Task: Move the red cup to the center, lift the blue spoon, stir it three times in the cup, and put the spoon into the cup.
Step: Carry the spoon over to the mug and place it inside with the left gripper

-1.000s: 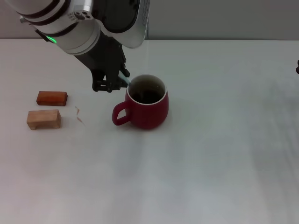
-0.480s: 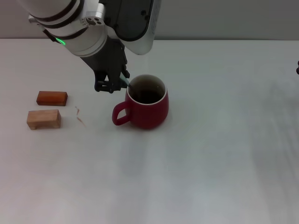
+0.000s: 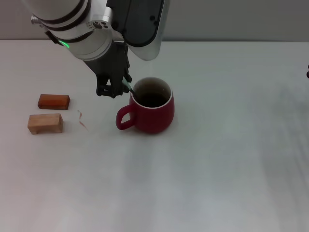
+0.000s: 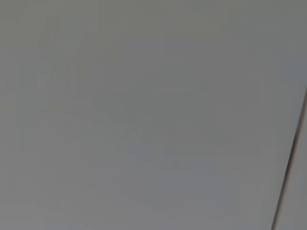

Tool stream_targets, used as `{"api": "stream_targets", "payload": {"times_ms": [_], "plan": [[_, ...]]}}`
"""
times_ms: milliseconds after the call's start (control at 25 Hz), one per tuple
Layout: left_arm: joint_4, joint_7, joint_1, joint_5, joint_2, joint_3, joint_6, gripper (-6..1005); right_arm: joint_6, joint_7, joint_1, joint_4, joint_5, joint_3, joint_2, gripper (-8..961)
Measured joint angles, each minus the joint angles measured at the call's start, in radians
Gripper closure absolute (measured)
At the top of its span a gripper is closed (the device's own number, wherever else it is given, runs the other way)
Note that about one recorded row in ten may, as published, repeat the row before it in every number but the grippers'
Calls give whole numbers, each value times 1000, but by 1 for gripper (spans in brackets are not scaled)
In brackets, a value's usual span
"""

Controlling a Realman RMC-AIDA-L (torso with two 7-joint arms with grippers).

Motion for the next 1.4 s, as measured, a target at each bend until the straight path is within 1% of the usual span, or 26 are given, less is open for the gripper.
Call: {"api": "stream_targets", "payload": {"times_ms": [320,560,760,1000,1120,1400], "plan": [[2,-11,2,-1,0,16,20,829,0,0,-2,1,-2,0,0,923],[20,-20,0,-30,0,35,35,829,0,0,-1,2,-3,0,0,923],[35,-23,-4,-67,0,42,23,829,0,0,-2,4,-4,0,0,923],[33,-23,-6,-100,0,54,-30,828,-8,2,-5,4,-4,-3,0,924],[9,-23,-3,-108,0,79,-82,828,-12,3,-9,4,-4,-4,0,924],[-43,-23,-6,-98,0,90,-142,828,-14,5,-14,4,-5,-1,0,924]]}}
